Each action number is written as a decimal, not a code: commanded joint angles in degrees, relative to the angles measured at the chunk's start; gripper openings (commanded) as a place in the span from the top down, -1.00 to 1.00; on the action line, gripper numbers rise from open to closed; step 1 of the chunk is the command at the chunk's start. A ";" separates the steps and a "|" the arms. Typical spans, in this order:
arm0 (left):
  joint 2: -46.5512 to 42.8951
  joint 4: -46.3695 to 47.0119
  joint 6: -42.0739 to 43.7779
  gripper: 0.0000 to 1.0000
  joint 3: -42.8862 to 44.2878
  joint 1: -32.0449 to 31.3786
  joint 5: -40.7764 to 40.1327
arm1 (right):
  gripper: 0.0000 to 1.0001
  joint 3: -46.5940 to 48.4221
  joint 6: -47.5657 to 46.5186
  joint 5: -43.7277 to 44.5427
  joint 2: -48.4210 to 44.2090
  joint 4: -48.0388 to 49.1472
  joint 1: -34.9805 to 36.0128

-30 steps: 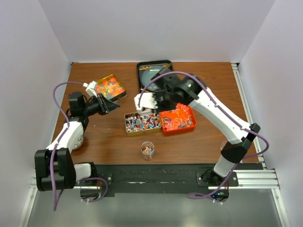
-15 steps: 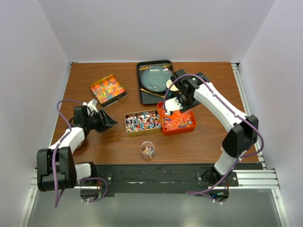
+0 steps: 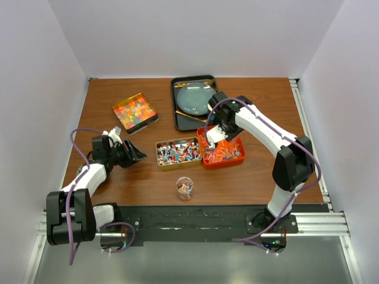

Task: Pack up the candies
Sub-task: Scoop the fake candies from the storage box, then place the fake candies in the packing bottle.

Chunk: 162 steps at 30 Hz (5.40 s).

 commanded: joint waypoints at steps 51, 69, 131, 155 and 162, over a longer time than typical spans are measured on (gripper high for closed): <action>0.15 6.78 -0.90 -0.09 -1.95 1.24 -0.91 | 1.00 -1.25 14.14 -8.21 5.99 -4.23 2.13; 1.64 5.29 -0.11 -0.09 0.07 1.76 -1.44 | 1.00 -0.10 28.29 -24.27 10.14 -0.11 4.52; 2.18 8.80 7.45 -0.22 5.35 4.13 3.57 | 1.00 9.55 28.65 -29.59 -10.09 -20.13 15.13; -0.29 8.45 3.76 -0.17 1.75 4.05 -2.76 | 1.00 4.03 18.72 -2.60 -13.16 -23.92 31.31; -0.03 8.10 3.76 -0.17 1.66 4.05 -2.67 | 1.00 4.03 16.70 0.39 -12.81 -23.92 32.98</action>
